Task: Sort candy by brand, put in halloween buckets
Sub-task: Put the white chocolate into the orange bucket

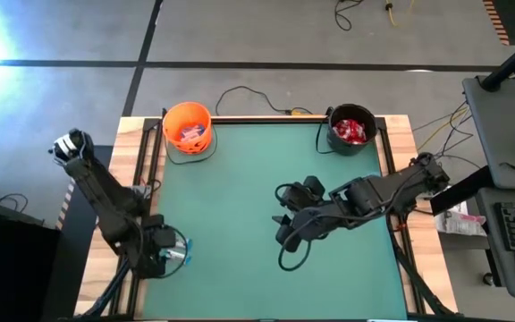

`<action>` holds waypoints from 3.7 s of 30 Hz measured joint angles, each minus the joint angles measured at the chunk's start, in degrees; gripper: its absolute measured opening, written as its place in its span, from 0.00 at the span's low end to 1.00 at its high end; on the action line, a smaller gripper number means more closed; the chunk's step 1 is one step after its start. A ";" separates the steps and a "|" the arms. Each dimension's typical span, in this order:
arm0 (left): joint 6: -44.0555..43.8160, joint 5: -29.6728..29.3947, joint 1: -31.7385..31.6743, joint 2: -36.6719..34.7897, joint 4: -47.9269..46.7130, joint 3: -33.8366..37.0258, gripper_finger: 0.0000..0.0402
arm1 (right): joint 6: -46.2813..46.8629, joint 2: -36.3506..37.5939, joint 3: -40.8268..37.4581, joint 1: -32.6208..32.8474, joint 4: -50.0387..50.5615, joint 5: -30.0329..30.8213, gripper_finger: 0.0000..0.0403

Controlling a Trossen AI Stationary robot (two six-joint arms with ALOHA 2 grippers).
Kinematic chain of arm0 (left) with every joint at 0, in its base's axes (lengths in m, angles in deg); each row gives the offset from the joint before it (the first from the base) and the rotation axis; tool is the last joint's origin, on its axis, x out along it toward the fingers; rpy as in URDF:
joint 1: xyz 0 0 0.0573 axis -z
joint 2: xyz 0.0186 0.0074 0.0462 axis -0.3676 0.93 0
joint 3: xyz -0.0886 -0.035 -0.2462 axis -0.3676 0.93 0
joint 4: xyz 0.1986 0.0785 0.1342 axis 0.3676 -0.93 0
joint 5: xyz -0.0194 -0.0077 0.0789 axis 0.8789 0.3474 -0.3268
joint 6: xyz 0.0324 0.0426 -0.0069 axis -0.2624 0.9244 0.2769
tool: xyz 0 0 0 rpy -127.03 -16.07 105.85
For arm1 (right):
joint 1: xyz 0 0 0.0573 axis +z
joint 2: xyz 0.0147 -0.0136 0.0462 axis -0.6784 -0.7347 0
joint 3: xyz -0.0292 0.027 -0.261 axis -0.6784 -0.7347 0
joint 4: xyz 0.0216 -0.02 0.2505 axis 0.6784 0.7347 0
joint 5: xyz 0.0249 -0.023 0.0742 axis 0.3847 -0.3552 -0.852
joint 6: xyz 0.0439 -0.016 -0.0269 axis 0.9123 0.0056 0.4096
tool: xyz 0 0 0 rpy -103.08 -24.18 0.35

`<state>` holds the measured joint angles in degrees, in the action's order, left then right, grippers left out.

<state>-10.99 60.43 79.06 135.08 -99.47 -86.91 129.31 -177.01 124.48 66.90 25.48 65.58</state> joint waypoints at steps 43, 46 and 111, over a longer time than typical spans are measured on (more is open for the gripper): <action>35.63 -11.57 -33.57 32.06 66.49 -6.31 0.53 | -0.70 0.44 7.92 -0.81 5.47 -6.06 0.49; 38.21 -11.92 -33.31 30.91 65.81 -5.53 0.56 | -0.76 0.44 8.54 -0.79 5.27 -5.84 0.49; 43.85 -32.35 -35.91 64.08 97.49 -10.97 0.37 | 2.31 0.61 6.98 -0.69 11.06 -18.05 0.49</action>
<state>32.86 28.09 43.15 199.16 -1.98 -97.88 131.62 -176.40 131.46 66.21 36.54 47.54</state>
